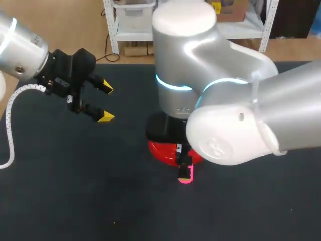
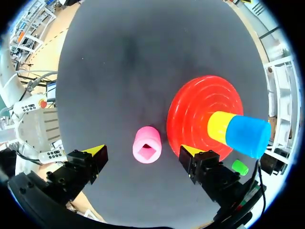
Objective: Pick up and stack the cylinders on the red base in this order: pink,purple,orange,green
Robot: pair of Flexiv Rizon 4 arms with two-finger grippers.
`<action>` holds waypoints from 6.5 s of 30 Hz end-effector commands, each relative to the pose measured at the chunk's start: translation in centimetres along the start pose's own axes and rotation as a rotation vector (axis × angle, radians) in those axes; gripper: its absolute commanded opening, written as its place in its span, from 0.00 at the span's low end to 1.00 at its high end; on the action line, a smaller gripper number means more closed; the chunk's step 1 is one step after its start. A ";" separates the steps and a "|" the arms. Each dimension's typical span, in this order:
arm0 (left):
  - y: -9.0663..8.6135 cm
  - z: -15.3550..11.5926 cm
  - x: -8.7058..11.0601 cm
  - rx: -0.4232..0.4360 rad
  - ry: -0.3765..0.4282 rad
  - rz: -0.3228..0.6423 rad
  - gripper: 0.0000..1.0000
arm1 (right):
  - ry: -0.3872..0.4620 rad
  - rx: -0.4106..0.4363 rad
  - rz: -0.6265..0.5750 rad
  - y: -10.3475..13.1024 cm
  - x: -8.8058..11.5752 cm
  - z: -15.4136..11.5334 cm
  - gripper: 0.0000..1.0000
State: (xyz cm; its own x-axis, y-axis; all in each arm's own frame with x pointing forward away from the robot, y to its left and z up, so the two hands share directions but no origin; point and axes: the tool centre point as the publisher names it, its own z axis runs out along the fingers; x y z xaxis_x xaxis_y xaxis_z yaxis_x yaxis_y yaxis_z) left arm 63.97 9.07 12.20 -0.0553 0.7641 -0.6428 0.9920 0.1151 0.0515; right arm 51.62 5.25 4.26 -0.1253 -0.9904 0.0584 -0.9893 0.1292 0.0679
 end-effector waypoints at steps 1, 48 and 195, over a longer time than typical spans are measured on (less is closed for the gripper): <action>-0.1 0.0 0.1 -0.002 -0.001 0.001 1.00 | 0.005 0.022 0.005 -0.1 -0.4 0.1 1.00; -0.1 0.0 0.1 -0.002 -0.001 0.001 1.00 | -0.006 0.047 0.044 0.1 0.3 0.4 0.00; -0.1 0.0 0.1 -0.002 -0.001 0.001 1.00 | -0.125 0.119 0.490 -11.8 10.6 -4.9 1.00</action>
State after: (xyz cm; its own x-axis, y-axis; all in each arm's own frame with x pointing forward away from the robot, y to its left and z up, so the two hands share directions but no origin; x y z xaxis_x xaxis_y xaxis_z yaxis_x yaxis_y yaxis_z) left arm 63.97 9.07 12.20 -0.0552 0.7640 -0.6428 0.9920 0.1151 0.0516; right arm 62.44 -6.51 8.92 -0.5764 -0.8147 -0.0629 -0.8134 0.5794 -0.0513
